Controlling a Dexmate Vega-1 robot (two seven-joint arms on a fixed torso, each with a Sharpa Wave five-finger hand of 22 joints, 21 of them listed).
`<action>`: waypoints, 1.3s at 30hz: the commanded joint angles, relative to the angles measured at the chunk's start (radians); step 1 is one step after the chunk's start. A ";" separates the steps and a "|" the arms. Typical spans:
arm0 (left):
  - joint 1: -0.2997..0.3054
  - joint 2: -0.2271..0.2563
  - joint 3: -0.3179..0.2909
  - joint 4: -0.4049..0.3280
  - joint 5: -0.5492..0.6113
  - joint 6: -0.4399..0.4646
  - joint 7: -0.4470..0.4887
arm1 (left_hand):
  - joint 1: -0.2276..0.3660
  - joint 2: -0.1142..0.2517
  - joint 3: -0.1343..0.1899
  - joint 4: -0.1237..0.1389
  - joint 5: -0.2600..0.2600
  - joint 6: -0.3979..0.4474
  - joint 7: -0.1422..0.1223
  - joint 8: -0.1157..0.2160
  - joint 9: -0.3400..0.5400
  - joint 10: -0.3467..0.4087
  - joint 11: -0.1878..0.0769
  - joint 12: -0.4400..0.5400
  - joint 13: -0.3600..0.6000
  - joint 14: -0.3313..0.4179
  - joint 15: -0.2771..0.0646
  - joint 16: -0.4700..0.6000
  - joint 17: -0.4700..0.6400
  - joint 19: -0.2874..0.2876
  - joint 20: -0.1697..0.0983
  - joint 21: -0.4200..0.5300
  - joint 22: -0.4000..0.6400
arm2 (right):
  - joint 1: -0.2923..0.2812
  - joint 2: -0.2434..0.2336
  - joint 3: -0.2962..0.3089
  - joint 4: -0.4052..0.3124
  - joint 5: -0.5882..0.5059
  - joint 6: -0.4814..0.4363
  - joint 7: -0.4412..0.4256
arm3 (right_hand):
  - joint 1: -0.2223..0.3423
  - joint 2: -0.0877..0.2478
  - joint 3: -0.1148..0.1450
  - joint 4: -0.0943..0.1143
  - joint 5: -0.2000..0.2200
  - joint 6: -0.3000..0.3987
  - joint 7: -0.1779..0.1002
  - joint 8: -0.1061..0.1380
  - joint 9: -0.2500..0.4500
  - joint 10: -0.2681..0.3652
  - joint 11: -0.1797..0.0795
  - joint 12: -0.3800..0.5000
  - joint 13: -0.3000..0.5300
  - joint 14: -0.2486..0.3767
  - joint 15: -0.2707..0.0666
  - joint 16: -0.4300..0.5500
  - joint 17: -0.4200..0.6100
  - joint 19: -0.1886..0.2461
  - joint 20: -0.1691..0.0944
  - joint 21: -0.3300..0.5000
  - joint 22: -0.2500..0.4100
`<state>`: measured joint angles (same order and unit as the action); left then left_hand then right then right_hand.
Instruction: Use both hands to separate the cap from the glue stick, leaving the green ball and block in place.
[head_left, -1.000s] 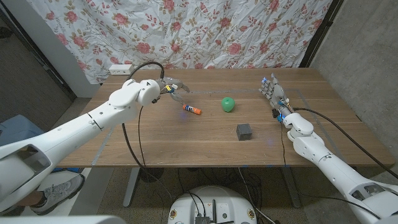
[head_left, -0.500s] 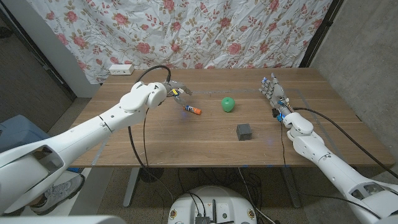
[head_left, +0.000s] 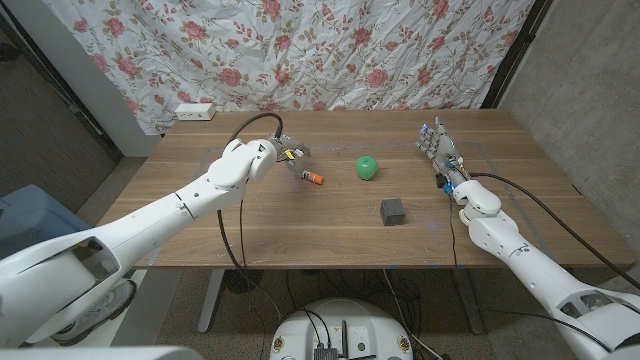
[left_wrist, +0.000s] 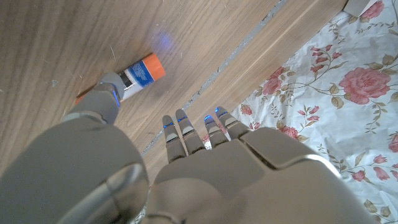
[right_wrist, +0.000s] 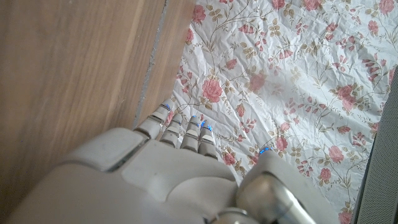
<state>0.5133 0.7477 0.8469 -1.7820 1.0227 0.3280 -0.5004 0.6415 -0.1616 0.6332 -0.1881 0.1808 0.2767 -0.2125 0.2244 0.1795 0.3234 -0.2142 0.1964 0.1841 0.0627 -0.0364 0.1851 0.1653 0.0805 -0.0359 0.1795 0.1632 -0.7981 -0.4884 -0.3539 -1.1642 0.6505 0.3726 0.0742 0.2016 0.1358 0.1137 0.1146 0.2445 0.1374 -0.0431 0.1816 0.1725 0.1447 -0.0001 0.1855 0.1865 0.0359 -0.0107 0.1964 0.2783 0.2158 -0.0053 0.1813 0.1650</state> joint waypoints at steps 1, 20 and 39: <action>0.009 -0.030 0.023 0.035 0.027 0.003 0.028 | 0.026 0.000 -0.008 0.002 -0.004 0.023 0.002 0.010 0.005 0.021 -0.002 0.007 0.002 0.020 -0.070 0.005 0.003 0.006 0.009 0.003 0.001 | 0.003 0.005 -0.001 0.003 -0.002 0.002 -0.007 | -0.006 0.006 0.007 -0.002 0.006 0.009 -0.004 0.006 0.003 0.006 -0.001 0.008 0.001 0.002 0.003 0.006 -0.001 0.008 0.005 0.006 0.002; 0.007 -0.070 0.053 0.091 0.019 -0.005 0.093 | 0.097 0.021 -0.024 0.008 0.001 0.096 -0.004 0.037 0.008 0.107 -0.003 0.015 0.003 0.080 -0.084 0.007 0.002 0.016 0.027 0.005 0.002 | 0.002 0.010 0.000 0.011 0.000 -0.002 -0.017 | -0.010 0.008 0.013 -0.001 0.006 0.016 -0.012 0.008 0.003 0.007 -0.001 0.008 0.001 0.000 0.010 0.008 -0.005 0.007 0.006 0.006 0.002; 0.024 -0.060 0.060 0.105 -0.005 -0.029 0.180 | 0.153 0.063 -0.049 0.012 0.009 0.194 -0.008 0.051 0.011 0.232 -0.002 0.023 0.005 0.166 -0.100 0.012 0.003 0.035 0.024 0.005 0.003 | -0.004 0.012 0.002 0.006 0.002 -0.004 -0.027 | -0.015 0.009 0.018 0.000 0.006 0.021 -0.021 0.008 0.003 0.007 -0.004 0.008 0.001 -0.001 0.015 0.009 -0.007 0.006 0.009 0.005 0.002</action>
<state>0.5191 0.6821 0.9061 -1.6866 1.0305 0.3088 -0.3863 0.7774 -0.1018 0.5905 -0.1756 0.1855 0.4488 -0.2197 0.2631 0.1863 0.5349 -0.2171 0.2160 0.1838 0.2116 -0.0391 0.1897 0.1652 0.1061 -0.0072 0.1796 0.1632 -0.7949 -0.4757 -0.3541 -1.1476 0.6496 0.3727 0.0546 0.1910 0.1464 0.1264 0.1133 0.2445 0.1554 -0.0611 0.1854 0.1726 0.1446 -0.0001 0.1855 0.1865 0.0321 0.0003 0.1972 0.2691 0.2161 -0.0049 0.1813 0.1650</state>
